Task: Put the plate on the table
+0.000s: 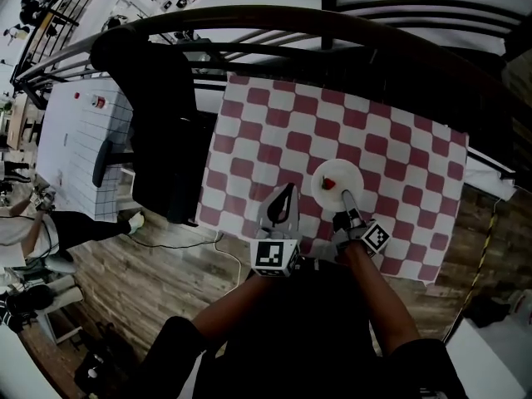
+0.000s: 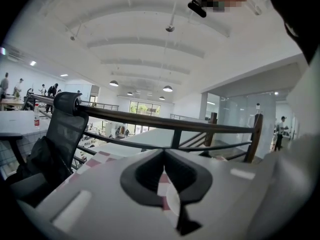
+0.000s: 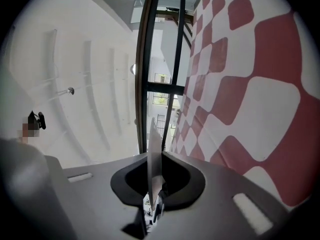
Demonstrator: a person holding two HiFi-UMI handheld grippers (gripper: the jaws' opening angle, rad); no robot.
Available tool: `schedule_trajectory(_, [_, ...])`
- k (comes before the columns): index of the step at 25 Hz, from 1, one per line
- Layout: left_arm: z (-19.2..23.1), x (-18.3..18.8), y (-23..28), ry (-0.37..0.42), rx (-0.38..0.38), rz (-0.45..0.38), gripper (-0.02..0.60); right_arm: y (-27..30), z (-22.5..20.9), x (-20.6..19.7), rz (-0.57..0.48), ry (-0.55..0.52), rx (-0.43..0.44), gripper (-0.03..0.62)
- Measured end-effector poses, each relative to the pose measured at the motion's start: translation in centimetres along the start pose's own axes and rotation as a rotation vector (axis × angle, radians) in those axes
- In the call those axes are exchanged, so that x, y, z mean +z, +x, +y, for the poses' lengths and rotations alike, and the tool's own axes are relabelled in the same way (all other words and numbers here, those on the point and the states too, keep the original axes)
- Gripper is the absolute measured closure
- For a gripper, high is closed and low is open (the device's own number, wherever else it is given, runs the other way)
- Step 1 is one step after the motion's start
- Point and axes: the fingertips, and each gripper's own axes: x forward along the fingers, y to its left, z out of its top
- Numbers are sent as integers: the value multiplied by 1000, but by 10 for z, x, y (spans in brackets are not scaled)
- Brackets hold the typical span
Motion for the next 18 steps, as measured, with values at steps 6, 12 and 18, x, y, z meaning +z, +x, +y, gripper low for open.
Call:
schedule_trajectory(6, [0,-2,3,12,-8,1,572,6,-24,-7,34,-3,-11,577])
schedule_trajectory(12, [5,-7,-2,0,-3,9,572,11,-46,-14,61,-23,-48,578])
schedule_trajectory(18, [12,-3,-7,16,9,8,572,8,-66,-22,85,-25,-135,579])
